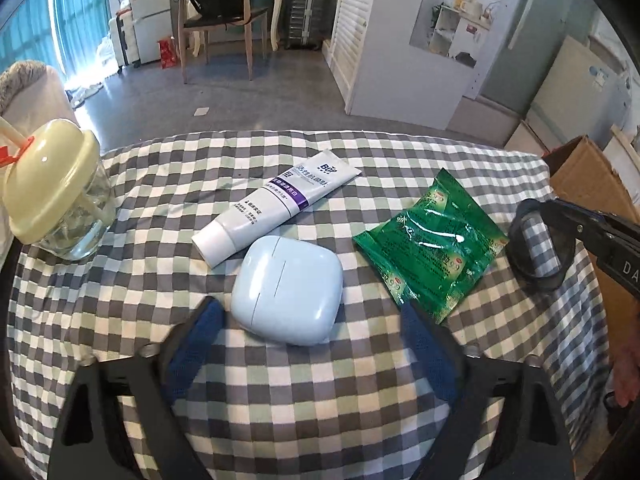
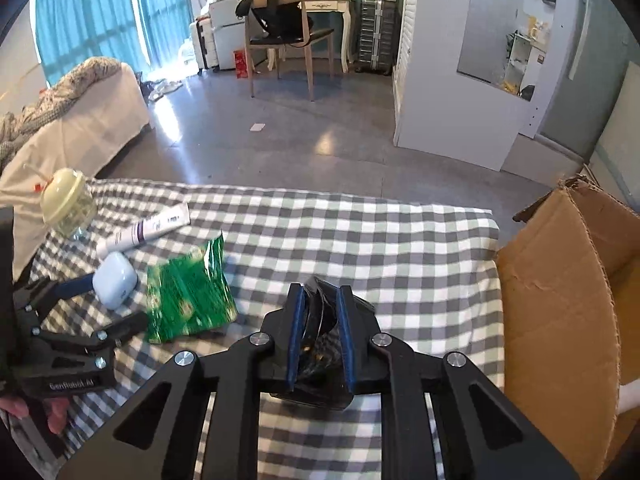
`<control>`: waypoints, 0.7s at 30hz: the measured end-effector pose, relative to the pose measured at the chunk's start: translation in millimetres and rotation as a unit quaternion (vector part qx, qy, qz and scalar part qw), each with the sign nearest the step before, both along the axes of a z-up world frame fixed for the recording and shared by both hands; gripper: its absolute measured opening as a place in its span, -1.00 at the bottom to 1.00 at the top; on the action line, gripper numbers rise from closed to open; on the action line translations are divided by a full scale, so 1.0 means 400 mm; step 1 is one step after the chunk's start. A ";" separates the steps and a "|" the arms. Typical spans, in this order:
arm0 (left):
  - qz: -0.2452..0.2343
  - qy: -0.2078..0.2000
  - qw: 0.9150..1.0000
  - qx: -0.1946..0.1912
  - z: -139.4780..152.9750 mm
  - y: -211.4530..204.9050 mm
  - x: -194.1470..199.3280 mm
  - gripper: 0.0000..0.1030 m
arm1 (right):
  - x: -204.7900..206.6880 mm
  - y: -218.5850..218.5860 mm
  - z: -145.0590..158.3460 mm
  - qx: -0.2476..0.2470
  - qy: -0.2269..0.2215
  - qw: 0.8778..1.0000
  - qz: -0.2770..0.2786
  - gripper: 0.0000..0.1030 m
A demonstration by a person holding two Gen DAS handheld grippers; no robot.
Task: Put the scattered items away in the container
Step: 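Grasp the black mesh cup with the right tool while the left tool grasps the blue soap case, then carry the mesh cup and soap case into the box and open both tools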
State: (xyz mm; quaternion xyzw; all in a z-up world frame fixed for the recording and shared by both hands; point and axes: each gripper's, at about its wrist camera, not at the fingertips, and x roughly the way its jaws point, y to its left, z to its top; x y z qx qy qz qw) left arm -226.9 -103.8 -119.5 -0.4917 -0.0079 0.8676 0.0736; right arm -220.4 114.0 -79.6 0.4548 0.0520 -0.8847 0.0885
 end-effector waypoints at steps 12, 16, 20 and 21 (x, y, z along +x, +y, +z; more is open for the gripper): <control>-0.007 -0.003 0.999 0.049 0.026 -0.021 0.033 -0.01 | 0.017 0.060 -0.029 -0.014 -0.038 0.999 -0.013 -0.79; -0.017 0.009 0.999 0.049 0.059 -0.006 0.058 -0.01 | 0.032 0.055 -0.016 -0.018 -0.032 0.999 -0.007 -0.80; -0.028 0.032 0.998 0.042 0.110 0.006 0.082 -0.01 | 0.052 0.060 0.017 -0.027 -0.018 0.999 -0.004 -0.80; -0.033 0.040 0.998 0.039 0.129 0.014 0.087 -0.01 | 0.060 0.064 0.032 -0.029 -0.011 1.000 -0.003 -0.80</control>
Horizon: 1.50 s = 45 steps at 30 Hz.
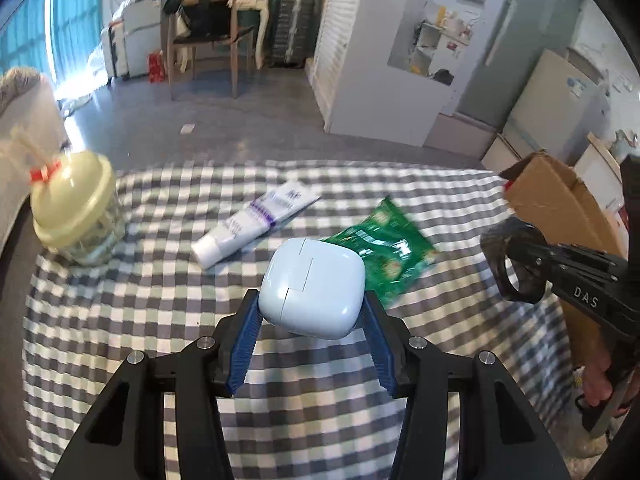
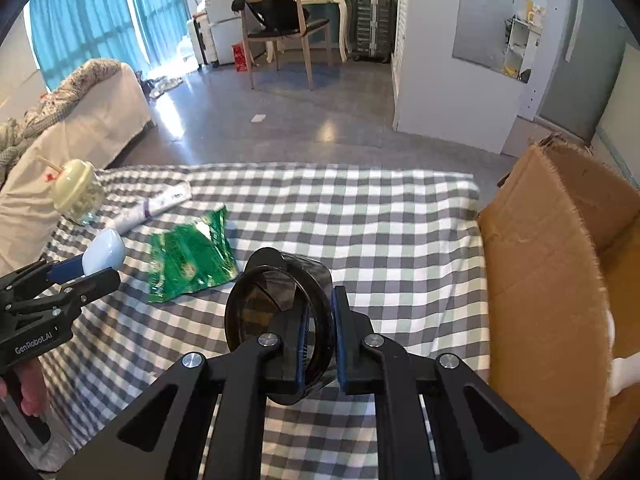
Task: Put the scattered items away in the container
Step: 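Carry the mesh cup and soap case into the box and open both tools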
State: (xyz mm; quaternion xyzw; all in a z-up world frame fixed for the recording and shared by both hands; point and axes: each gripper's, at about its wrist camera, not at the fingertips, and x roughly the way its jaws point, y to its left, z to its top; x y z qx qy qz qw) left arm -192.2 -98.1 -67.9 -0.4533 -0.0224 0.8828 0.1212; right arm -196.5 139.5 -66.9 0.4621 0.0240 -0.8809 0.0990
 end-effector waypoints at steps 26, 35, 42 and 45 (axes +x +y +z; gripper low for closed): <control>-0.286 0.112 0.951 0.031 0.272 0.801 0.141 -0.01 | 0.255 0.514 0.219 0.021 0.099 0.981 -0.163 -0.80; -0.262 0.073 0.962 0.020 0.212 0.824 0.077 -0.01 | 0.223 0.657 0.091 0.003 0.025 0.983 -0.183 -0.80; -0.194 0.084 0.977 0.002 0.226 0.695 0.062 0.59 | 0.199 0.658 0.065 0.007 0.019 0.984 -0.178 -0.37; -0.167 0.077 0.983 -0.002 0.226 0.631 0.065 0.61 | 0.215 0.653 0.087 -0.001 0.037 0.982 -0.188 -0.11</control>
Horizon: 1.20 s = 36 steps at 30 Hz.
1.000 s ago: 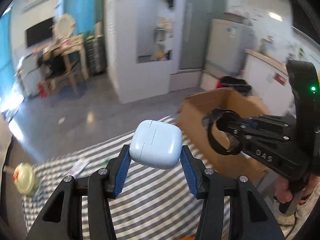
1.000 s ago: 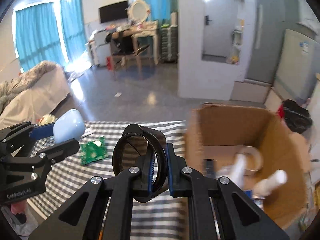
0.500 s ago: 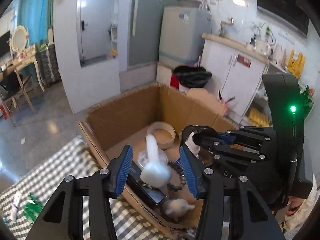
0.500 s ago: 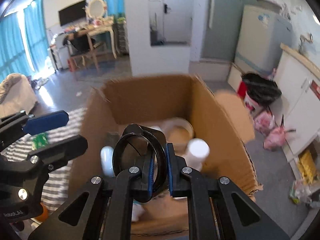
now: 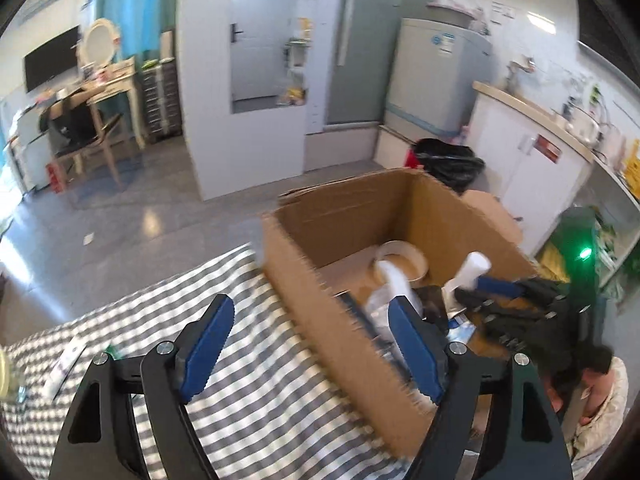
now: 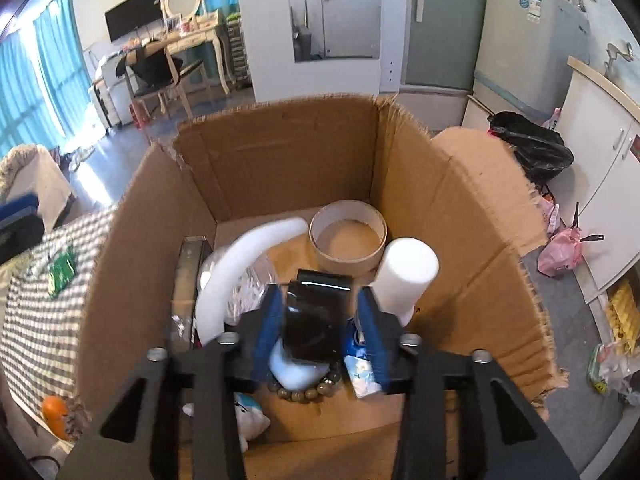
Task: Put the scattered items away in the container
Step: 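Carry the mesh cup and soap case into the box and open both tools, then move both tools back over the table toward the green packet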
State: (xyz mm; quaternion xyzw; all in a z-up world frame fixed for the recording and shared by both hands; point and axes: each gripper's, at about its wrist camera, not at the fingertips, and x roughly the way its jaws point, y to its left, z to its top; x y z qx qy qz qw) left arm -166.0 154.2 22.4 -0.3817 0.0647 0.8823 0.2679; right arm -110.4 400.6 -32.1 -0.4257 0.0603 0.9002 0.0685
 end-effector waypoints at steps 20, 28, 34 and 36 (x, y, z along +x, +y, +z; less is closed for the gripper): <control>0.223 -0.003 0.975 0.003 -0.041 -0.590 0.140 0.97 | 0.104 -0.278 0.206 0.005 0.155 0.983 0.096 0.09; 0.225 -0.028 0.974 0.003 -0.137 -0.652 0.116 0.97 | 0.017 -0.535 0.129 -0.010 0.094 0.972 0.213 0.10; 0.228 -0.031 0.973 -0.008 -0.171 -0.680 0.062 0.97 | -0.066 -0.728 0.064 0.035 0.058 0.955 0.290 0.80; 0.233 -0.033 0.972 -0.017 -0.180 -0.693 0.040 0.97 | -0.089 -0.789 0.042 0.063 0.051 0.948 0.308 0.90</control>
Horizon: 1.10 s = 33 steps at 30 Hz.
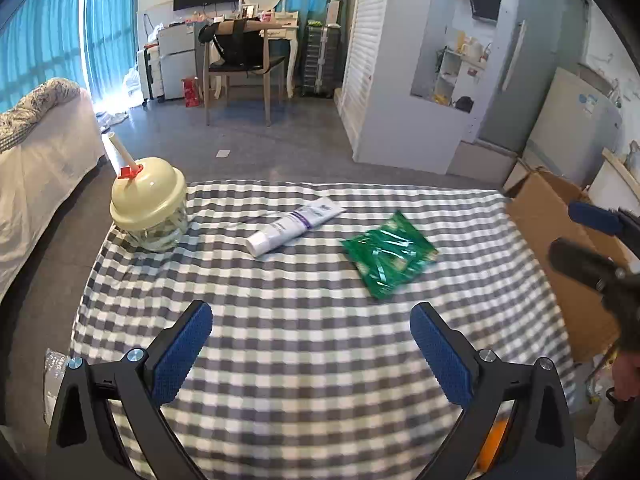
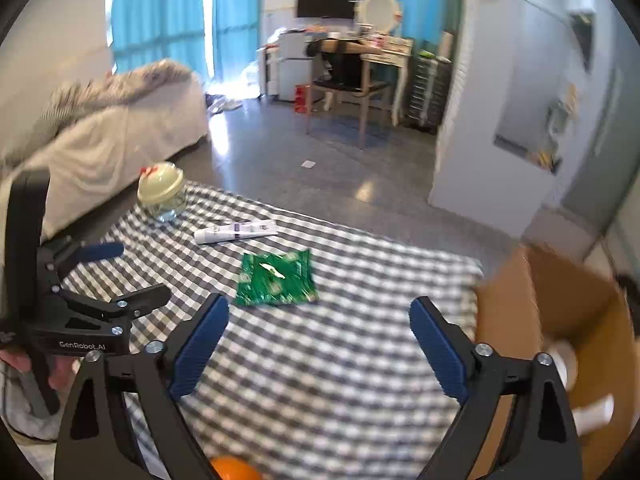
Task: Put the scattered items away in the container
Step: 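Move both tools back over the table toward the green packet, then grasp the green foil packet with the right tool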
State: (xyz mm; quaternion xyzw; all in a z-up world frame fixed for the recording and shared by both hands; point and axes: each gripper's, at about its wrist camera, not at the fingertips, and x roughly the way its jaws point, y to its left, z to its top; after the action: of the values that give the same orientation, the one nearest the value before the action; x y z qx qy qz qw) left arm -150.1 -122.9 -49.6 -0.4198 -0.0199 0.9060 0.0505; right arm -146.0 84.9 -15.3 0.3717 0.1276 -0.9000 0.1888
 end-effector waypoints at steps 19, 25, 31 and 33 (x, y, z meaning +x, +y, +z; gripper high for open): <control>-0.040 -0.014 0.997 -0.059 -0.127 -0.001 -0.218 0.98 | -0.224 -0.151 -0.211 0.070 -0.101 0.992 0.034 0.94; -0.035 -0.020 0.997 -0.060 -0.162 0.004 -0.257 0.98 | -0.235 -0.146 -0.245 0.071 -0.121 0.989 0.049 0.93; -0.035 -0.028 0.998 -0.054 -0.187 0.009 -0.278 0.98 | -0.236 -0.165 -0.277 0.099 -0.106 0.988 0.051 0.93; -0.038 -0.030 0.998 -0.049 -0.189 0.009 -0.281 0.92 | -0.238 -0.163 -0.281 0.089 -0.110 0.989 0.051 0.93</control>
State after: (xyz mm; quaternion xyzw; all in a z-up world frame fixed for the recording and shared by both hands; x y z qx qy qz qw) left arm -262.7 -119.1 -125.4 -0.4488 0.0385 0.8905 0.0638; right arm -241.4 19.6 -127.6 0.4771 0.2041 -0.8278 0.2132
